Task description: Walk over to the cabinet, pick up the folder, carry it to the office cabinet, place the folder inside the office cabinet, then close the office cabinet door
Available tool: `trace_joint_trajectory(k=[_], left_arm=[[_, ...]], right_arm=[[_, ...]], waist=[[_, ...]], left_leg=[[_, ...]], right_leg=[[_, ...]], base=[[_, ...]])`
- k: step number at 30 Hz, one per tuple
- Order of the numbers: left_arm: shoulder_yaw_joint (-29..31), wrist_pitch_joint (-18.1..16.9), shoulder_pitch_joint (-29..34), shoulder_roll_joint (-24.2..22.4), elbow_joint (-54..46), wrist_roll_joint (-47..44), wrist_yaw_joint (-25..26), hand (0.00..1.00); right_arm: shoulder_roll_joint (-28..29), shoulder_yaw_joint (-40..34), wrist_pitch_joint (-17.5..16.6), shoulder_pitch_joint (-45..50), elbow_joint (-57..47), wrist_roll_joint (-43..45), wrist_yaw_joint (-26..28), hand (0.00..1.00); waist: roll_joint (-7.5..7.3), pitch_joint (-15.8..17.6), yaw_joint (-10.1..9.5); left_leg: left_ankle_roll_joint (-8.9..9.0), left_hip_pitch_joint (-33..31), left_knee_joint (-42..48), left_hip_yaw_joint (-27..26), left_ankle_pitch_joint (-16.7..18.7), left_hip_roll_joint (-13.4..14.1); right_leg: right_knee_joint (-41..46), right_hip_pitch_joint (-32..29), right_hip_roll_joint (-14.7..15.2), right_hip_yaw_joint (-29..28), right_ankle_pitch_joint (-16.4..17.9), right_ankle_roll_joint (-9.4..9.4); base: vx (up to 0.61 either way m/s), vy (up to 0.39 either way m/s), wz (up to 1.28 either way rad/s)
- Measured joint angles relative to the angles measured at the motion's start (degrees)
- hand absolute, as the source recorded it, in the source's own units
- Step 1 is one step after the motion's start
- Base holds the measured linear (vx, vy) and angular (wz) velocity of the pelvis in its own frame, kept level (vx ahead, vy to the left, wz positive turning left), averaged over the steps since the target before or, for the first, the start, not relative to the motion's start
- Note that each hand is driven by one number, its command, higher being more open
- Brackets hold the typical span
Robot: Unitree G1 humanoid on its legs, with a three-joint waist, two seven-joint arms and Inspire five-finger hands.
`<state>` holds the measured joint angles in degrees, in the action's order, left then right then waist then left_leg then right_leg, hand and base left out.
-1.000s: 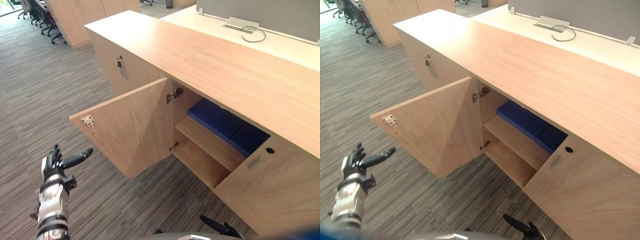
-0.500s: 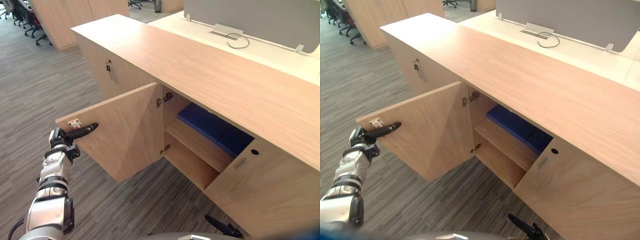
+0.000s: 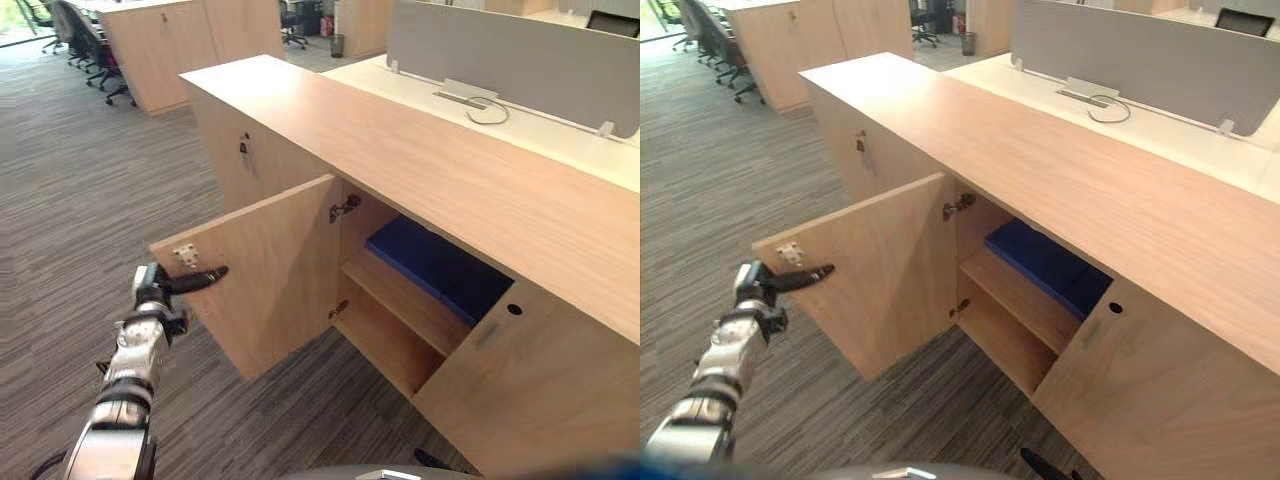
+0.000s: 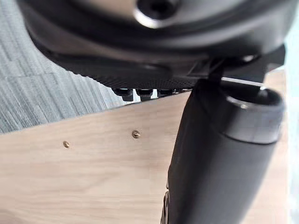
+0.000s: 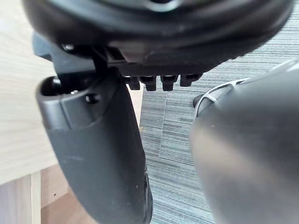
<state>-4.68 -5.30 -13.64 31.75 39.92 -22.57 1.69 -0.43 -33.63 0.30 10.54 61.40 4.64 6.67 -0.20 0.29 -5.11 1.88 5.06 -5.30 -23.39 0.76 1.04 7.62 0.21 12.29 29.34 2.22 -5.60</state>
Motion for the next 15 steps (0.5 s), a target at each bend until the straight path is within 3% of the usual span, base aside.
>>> trace_joint_trajectory(k=[2, 3, 4, 5, 7, 9, 11, 13, 15], left_arm=[[-7.0, 0.5, 3.7, 2.3, -4.0, 0.8, -1.9, 1.0], [-13.9, 1.6, 5.9, 5.2, -5.8, 1.9, -4.7, 1.0], [-22.8, 3.5, 6.8, 9.3, -8.0, 3.6, -9.3, 1.0], [-27.3, 4.4, 6.8, 11.2, -9.9, 4.8, -11.9, 1.0], [-40.5, 4.9, 6.8, 17.4, -20.9, 7.6, -22.5, 1.0], [-45.7, 4.4, 6.7, 18.1, -27.1, 8.8, -28.3, 1.0], [-51.4, 1.3, 5.3, 15.8, -34.2, 10.6, -35.2, 1.0], [-51.9, -0.6, 1.5, 15.6, -38.3, 12.0, -37.7, 1.0], [-51.9, -1.4, 1.0, 15.9, -43.3, 11.8, -38.4, 1.0]], right_arm=[[-0.7, 2.5, -0.4, 0.5, 0.2, -0.1, -0.3, 1.0], [-1.4, 4.9, -0.5, 0.4, 0.2, -0.4, -0.4, 1.0], [-2.0, 7.0, -1.0, 0.4, 0.2, -1.2, -0.2, 1.0], [-2.2, 7.8, -1.1, 0.4, 0.2, -1.6, -0.1, 1.0], [-3.6, 10.8, -1.7, 0.3, 0.2, -3.5, 0.8, 1.0], [-4.1, 12.3, -1.8, 0.3, 0.3, -4.7, 1.3, 1.0], [-4.0, 12.1, -1.8, -0.2, 1.7, -6.4, 2.7, 1.0], [-4.0, 10.9, -1.0, -0.2, 2.7, -7.3, 3.2, 1.0], [-4.7, 9.9, -0.7, 0.3, 3.1, -7.4, 3.3, 1.0]], waist=[[-0.04, -0.2, -0.29], [0.02, -0.3, -0.45], [0.03, -0.3, -0.48], [0.05, -0.3, -0.44], [0.62, -1.0, 0.09], [0.59, -2.8, 1.72], [0.07, -4.0, 4.11], [0.13, -3.9, 4.46], [1.44, -4.4, 5.11]], left_leg=[[-1.1, 0.1, 0.0, -1.4, 0.5, -0.3], [-1.47, 0.1, 0.1, -2.3, 0.8, -0.7], [-1.74, 0.1, 0.3, -3.2, 0.9, -0.9], [-1.95, 0.0, 0.5, -3.4, 1.1, -1.0], [-2.97, -0.5, 1.4, -4.7, 2.1, -1.1], [-3.51, -1.1, 2.0, -5.5, 2.3, -1.1], [-3.68, -1.2, 2.2, -5.8, 2.8, -1.5], [-3.64, -1.3, 2.6, -5.4, 2.8, -1.5], [-3.21, -0.8, 2.9, -4.3, 3.1, -1.4]], right_leg=[[-0.9, 0.8, 0.6, 0.7, -0.9, -0.63], [-1.0, 0.8, 1.0, 1.0, -1.7, -0.87], [-1.0, 0.7, 1.3, 1.1, -2.5, -1.15], [-1.0, 0.6, 1.5, 1.3, -2.9, -1.01], [-1.3, 0.0, 1.8, 1.9, -4.7, -0.61], [-1.9, -0.5, 1.8, 2.5, -5.7, -0.16], [-3.0, 0.1, 1.8, 4.1, -6.0, -0.2], [-3.1, 0.4, 1.8, 5.6, -5.9, -0.11], [-3.1, 1.8, 1.8, 6.9, -5.1, 0.25]], base=[[0.0, 0.087, 0.3], [0.01, 0.138, 0.13], [0.02, 0.138, 0.05], [0.04, 0.136, -0.09], [0.06, 0.113, -0.3], [0.09, 0.088, -0.27], [0.13, 0.074, -0.16], [0.07, 0.012, 0.07], [0.05, -0.011, 0.28]])
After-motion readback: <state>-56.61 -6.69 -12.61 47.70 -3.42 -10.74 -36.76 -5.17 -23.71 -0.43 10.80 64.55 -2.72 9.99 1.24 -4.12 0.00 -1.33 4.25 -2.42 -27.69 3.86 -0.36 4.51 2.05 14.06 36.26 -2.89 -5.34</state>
